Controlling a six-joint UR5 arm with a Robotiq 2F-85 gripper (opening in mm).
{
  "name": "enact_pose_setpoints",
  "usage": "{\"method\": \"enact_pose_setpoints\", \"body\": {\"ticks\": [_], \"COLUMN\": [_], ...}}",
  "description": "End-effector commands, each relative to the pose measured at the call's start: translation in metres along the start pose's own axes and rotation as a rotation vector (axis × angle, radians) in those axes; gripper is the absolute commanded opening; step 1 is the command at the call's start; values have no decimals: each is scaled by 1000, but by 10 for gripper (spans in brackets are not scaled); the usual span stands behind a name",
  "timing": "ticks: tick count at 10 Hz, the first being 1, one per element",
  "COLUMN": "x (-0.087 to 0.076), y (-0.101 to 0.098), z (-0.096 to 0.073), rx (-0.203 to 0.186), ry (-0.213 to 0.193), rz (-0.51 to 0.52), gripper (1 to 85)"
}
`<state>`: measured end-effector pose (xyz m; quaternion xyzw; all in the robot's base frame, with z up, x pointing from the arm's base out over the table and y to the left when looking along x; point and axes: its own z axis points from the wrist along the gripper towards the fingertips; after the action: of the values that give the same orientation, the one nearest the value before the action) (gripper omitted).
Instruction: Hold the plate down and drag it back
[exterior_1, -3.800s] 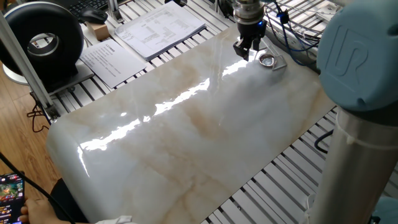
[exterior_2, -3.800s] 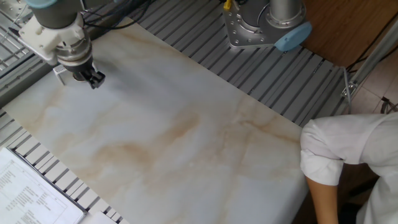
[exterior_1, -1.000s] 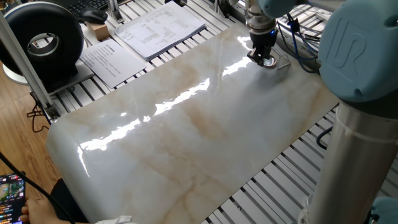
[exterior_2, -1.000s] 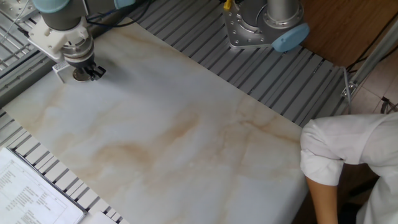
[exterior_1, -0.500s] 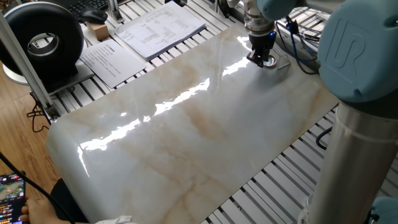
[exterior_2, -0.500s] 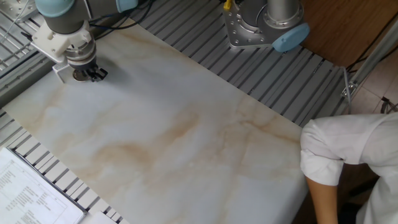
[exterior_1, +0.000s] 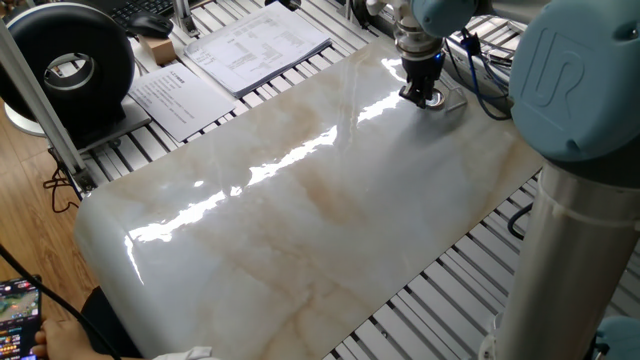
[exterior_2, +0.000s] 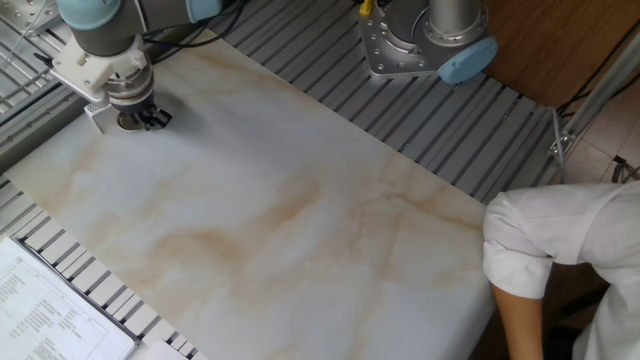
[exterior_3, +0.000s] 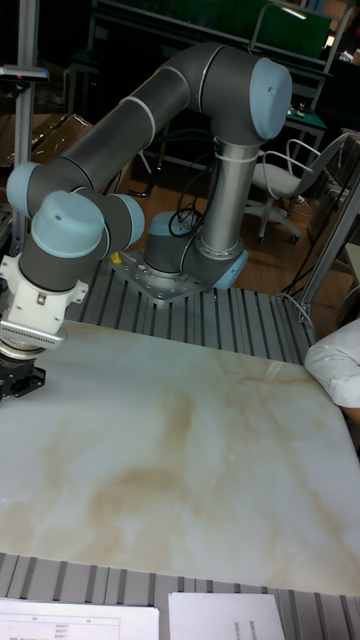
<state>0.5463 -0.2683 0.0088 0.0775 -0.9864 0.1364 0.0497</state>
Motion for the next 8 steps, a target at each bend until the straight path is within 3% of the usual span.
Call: {"method": "enact_pose_setpoints", "body": {"ticks": [1,4,8], "x": [-4,-5,-5], "y": [5,5,4], "z": [-1,-4,-4], "rx": [-22,-15,-16], "ry": [-15,-12,-14], "rz": [-1,4,-1], "gripper": [263,130,113]}}
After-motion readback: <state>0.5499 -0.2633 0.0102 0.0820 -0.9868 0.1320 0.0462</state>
